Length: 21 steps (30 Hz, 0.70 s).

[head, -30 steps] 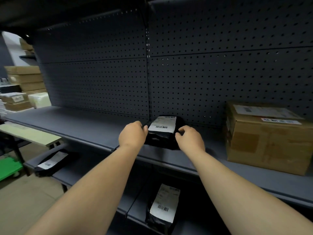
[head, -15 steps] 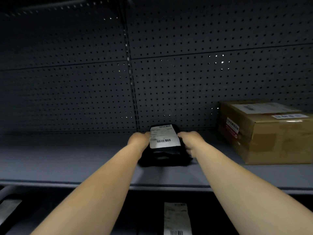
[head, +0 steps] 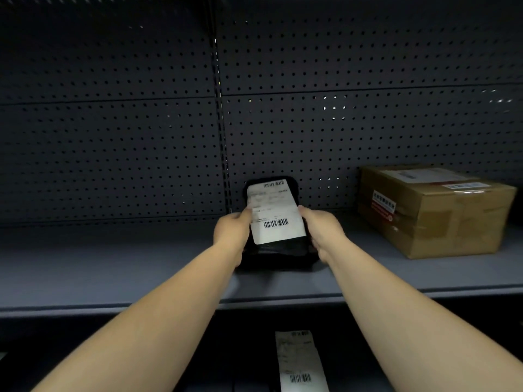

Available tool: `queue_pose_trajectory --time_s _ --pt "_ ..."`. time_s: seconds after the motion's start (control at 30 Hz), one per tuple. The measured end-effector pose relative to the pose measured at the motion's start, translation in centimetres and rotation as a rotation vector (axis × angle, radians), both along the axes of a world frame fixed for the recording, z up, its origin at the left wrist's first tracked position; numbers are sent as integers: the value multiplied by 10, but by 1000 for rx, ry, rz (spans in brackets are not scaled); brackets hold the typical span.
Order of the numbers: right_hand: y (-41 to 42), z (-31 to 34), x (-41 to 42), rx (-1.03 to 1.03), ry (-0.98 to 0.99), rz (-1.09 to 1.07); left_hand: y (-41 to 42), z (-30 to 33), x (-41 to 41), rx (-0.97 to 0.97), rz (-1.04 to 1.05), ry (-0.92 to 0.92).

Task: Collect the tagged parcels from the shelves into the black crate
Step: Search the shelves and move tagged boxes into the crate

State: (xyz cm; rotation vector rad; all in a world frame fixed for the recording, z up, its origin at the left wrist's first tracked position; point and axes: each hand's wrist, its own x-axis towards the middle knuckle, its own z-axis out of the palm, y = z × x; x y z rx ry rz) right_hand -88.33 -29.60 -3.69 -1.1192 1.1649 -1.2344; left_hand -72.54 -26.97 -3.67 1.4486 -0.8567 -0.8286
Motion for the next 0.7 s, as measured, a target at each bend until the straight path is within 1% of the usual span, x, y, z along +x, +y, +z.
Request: queue_pose_trajectory --time_s 0.1,0.23,0.37,0.6,0.7 --pt "12 1 4 -141 -33 -49 10 -3 5 -167 -14 16" --pt "23 3 6 -229 -97 -81 21 -9 11 -299 -45 15" --pt "32 2 6 -285 -190 -94 30 -8 12 -383 -78 43" --pt "40 -1 -2 -342 -237 -112 39 -4 2 -452 -86 -7" --pt "39 0 -6 -353 -254 -119 39 -3 -3 -467 -88 -2"
